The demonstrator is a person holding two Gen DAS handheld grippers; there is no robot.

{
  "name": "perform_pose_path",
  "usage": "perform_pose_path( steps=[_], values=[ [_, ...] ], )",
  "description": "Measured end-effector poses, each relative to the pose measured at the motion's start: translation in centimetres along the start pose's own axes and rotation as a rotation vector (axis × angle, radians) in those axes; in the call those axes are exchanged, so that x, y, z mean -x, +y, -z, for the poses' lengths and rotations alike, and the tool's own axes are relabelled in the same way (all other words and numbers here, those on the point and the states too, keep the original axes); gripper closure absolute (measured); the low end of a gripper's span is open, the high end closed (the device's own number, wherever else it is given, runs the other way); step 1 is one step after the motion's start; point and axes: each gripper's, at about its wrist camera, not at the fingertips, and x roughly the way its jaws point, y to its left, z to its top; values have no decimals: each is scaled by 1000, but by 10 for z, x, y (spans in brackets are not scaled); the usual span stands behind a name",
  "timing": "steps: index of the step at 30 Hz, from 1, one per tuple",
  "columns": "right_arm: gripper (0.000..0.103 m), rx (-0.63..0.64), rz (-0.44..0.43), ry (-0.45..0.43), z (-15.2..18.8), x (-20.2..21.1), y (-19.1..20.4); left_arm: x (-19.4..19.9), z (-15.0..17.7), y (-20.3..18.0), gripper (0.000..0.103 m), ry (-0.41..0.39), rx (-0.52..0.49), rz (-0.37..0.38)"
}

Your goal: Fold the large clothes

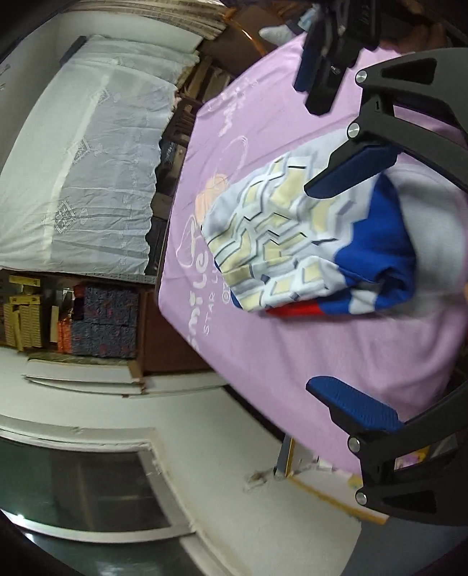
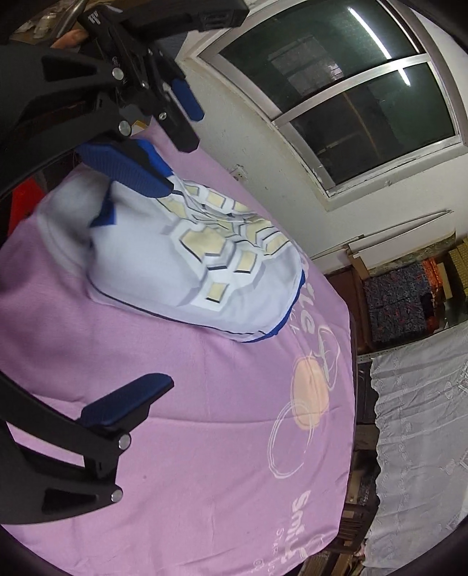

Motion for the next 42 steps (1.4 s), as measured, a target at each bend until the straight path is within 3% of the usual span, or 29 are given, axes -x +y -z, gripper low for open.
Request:
perform_pose_path(
  steps=[7,15,36,42],
  values=[
    [5,17,49,-66,7,39,15,33,11,-12,4,-65,-67,-122],
    [5,106,134,-149,23,58,36,43,10,-13,4,-104,-64,-132],
    [5,96,133,-122,34,34,27,22,27,-37,4,-41,-131,-137],
    [5,100,133,-121,35,33,27,25,28,-37,4,-83,-128,-164]
  ],
)
